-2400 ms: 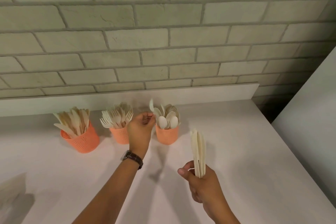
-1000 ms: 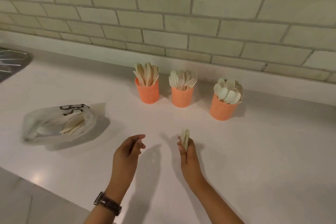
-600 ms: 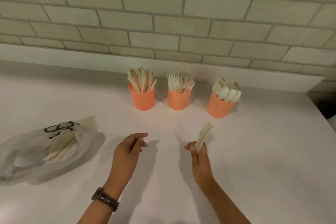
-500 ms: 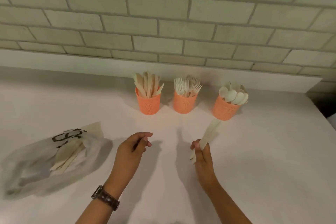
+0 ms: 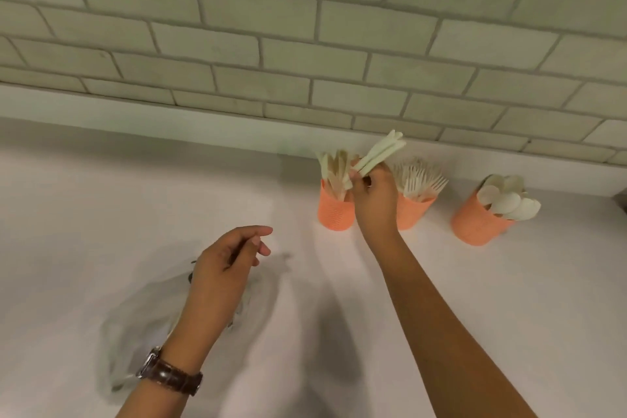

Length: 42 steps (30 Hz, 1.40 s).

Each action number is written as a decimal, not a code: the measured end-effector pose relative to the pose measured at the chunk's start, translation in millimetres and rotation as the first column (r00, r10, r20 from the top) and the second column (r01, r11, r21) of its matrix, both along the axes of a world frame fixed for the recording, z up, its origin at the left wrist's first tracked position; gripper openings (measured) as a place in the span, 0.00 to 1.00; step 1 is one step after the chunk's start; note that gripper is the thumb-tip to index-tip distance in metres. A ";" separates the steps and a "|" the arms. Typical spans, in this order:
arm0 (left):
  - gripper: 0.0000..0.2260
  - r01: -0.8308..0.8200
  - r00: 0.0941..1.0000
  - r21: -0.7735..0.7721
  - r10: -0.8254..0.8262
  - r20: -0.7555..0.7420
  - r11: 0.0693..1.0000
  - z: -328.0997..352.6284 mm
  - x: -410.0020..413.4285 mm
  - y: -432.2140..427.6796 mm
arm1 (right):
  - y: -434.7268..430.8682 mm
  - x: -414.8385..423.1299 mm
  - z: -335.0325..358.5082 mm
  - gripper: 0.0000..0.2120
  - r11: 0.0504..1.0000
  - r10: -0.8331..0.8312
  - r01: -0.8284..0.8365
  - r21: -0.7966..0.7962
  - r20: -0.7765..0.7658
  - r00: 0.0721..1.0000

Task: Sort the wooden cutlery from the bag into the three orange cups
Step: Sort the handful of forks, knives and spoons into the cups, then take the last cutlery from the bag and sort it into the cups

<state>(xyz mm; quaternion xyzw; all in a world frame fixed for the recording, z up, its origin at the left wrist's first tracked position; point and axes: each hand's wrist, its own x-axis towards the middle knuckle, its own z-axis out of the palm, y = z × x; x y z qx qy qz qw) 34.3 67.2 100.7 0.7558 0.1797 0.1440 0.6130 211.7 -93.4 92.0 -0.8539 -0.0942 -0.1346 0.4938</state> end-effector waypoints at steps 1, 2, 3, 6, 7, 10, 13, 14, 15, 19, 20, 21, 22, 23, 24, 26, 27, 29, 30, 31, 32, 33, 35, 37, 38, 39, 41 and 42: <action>0.12 -0.013 1.000 -0.001 0.013 0.007 1.000 0.4 -1.8 5.1 | 4.9 5.4 -3.2 0.06 0.996 -0.053 0.051 -0.067 -0.035 0.998; 0.12 -0.023 1.000 0.001 0.023 0.009 1.000 0.2 -3.7 9.6 | 8.5 9.8 -8.3 0.07 0.985 -0.096 0.083 -0.151 -0.083 0.992; 0.13 -0.030 1.000 0.000 0.030 0.009 1.000 0.2 -5.8 13.5 | 11.4 12.5 -13.1 0.08 0.970 -0.120 0.084 -0.227 -0.153 0.981; 0.14 -0.054 0.998 -0.042 0.055 0.022 0.998 2.1 -10.2 22.1 | 12.4 19.4 -22.7 0.17 0.944 -0.114 0.006 -0.329 -0.309 0.944; 0.14 -0.062 0.998 -0.042 0.063 0.024 0.997 3.8 -11.8 24.1 | 11.7 20.4 -21.4 0.17 0.937 -0.116 -0.002 -0.348 -0.318 0.941; 0.12 -0.089 0.996 -0.009 0.090 0.030 0.996 8.0 -15.8 28.3 | 8.9 15.7 -12.7 0.17 0.928 -0.122 0.003 -0.374 -0.297 0.947; 0.11 -0.124 0.992 0.077 0.121 0.033 0.989 12.4 -22.7 34.1 | 3.5 -5.7 -0.3 0.15 0.925 -0.102 0.022 -0.379 -0.192 0.976; 0.10 -0.132 0.991 0.115 0.129 0.034 0.985 13.3 -27.1 36.8 | 1.4 -15.3 2.6 0.14 0.923 -0.097 0.032 -0.384 -0.150 0.984; 0.10 -0.141 0.990 0.160 0.138 0.032 0.977 13.7 -32.9 40.6 | -0.3 -25.4 4.1 0.14 0.922 -0.093 0.041 -0.384 -0.117 0.989; 0.04 -0.117 0.993 0.477 0.116 0.033 0.871 1.9 -65.1 61.3 | 2.7 -72.5 -0.5 0.13 0.946 0.067 -0.109 -0.306 -0.143 0.987; 0.03 -0.102 0.994 0.562 0.110 0.020 0.821 -3.2 -74.3 67.0 | 6.3 -85.9 -3.4 0.09 0.937 0.167 -0.216 -0.274 -0.190 0.967; 0.04 -0.084 0.994 0.635 0.113 -0.005 0.768 -9.5 -84.0 71.5 | 10.8 -99.2 -7.4 0.05 0.919 0.273 -0.327 -0.221 -0.242 0.931; 0.06 -0.056 0.992 0.692 0.120 -0.044 0.720 -17.1 -93.5 74.6 | 16.5 -112.1 -11.3 0.03 0.891 0.375 -0.429 -0.148 -0.292 0.880; 0.08 -0.028 0.986 0.733 0.139 -0.091 0.679 -23.8 -101.9 75.8 | 23.4 -123.6 -16.8 0.04 0.858 0.456 -0.507 -0.079 -0.335 0.824; 0.10 0.003 0.977 0.764 0.162 -0.141 0.645 -29.0 -108.7 76.0 | 31.3 -134.7 -23.0 0.05 0.821 0.520 -0.570 -0.033 -0.370 0.770; 0.13 0.037 0.955 0.798 0.213 -0.205 0.602 -38.1 -118.2 74.5 | 49.7 -153.4 -35.4 0.05 0.732 0.610 -0.681 -0.020 -0.426 0.668; 0.15 0.028 0.947 0.805 0.242 -0.212 0.593 -41.6 -120.5 73.7 | 58.8 -161.0 -40.4 0.05 0.678 0.647 -0.734 -0.047 -0.435 0.626; 0.16 -0.019 0.932 0.803 0.301 -0.202 0.596 -45.6 -121.5 73.7 | 76.4 -166.9 -47.5 0.09 0.567 0.709 -0.805 -0.173 -0.394 0.585; 0.16 -0.044 0.925 0.809 0.330 -0.189 0.587 -47.4 -120.8 74.8 | 84.2 -165.4 -48.9 0.12 0.523 0.726 -0.809 -0.269 -0.357 0.588; 0.15 -0.067 0.917 0.817 0.358 -0.176 0.573 -48.9 -120.1 76.8 | 90.5 -162.3 -48.0 0.15 0.485 0.732 -0.797 -0.360 -0.331 0.595; 0.16 -0.083 0.910 0.809 0.375 -0.177 0.582 -49.5 -118.4 79.7 | 95.3 -158.1 -44.7 0.20 0.456 0.726 -0.779 -0.430 -0.326 0.605; 0.22 -0.078 0.902 0.781 0.378 -0.210 0.620 -47.9 -116.1 83.1 | 98.7 -153.4 -40.7 0.27 0.435 0.709 -0.760 -0.483 -0.338 0.620; 0.35 -0.049 0.891 0.728 0.360 -0.278 0.684 -44.3 -110.9 91.6 | 103.4 -145.2 -32.5 0.40 0.399 0.671 -0.721 -0.566 -0.355 0.651; 0.39 0.001 0.897 0.704 0.310 -0.314 0.710 -38.4 -105.0 97.0 | 107.3 -139.7 -23.6 0.49 0.372 0.670 -0.690 -0.621 -0.335 0.662; 0.39 0.019 0.901 0.696 0.289 -0.323 0.718 -34.5 -102.8 98.2 | 109.4 -137.9 -20.2 0.52 0.364 0.678 -0.687 -0.629 -0.327 0.659; 0.39 0.029 0.905 0.694 0.275 -0.323 0.720 -31.4 -101.6 98.5 | 111.0 -137.3 -16.5 0.53 0.360 0.681 -0.689 -0.629 -0.328 0.655; 0.39 0.014 0.915 0.688 0.268 -0.302 0.726 -28.0 -100.3 98.4 | 113.7 -136.0 -10.5 0.52 0.373 0.687 -0.689 -0.621 -0.314 0.655; 0.39 0.001 0.917 0.683 0.272 -0.292 0.730 -27.3 -100.5 98.0 | 114.5 -136.2 -8.1 0.50 0.389 0.682 -0.691 -0.609 -0.313 0.660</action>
